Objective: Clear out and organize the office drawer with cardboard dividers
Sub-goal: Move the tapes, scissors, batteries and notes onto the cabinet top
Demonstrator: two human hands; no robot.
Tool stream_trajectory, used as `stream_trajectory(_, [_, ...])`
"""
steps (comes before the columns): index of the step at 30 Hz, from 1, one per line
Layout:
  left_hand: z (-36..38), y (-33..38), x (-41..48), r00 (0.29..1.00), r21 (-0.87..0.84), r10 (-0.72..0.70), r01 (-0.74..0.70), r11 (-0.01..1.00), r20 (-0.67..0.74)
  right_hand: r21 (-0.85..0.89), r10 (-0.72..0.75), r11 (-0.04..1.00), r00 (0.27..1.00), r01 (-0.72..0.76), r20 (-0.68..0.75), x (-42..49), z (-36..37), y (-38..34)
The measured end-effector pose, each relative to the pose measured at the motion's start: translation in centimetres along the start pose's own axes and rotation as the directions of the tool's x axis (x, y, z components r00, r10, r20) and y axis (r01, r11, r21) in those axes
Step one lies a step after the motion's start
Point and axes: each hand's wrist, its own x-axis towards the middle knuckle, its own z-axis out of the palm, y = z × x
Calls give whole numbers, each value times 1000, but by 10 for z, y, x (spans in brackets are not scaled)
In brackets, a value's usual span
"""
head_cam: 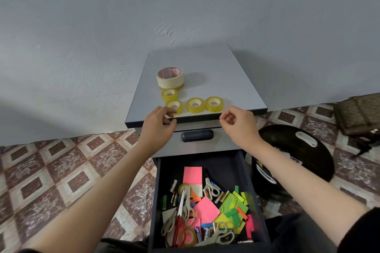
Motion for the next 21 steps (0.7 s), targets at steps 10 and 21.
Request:
stream_trajectory(10, [2,-25,-80,980,40,-105,100,994,169,-92,42,996,969,-20,243,-48,30,3])
stream_trajectory(21, [5,-22,-68,961,60,-131,119,991,244,-357,145,934,924,-9,355,20,44,-32])
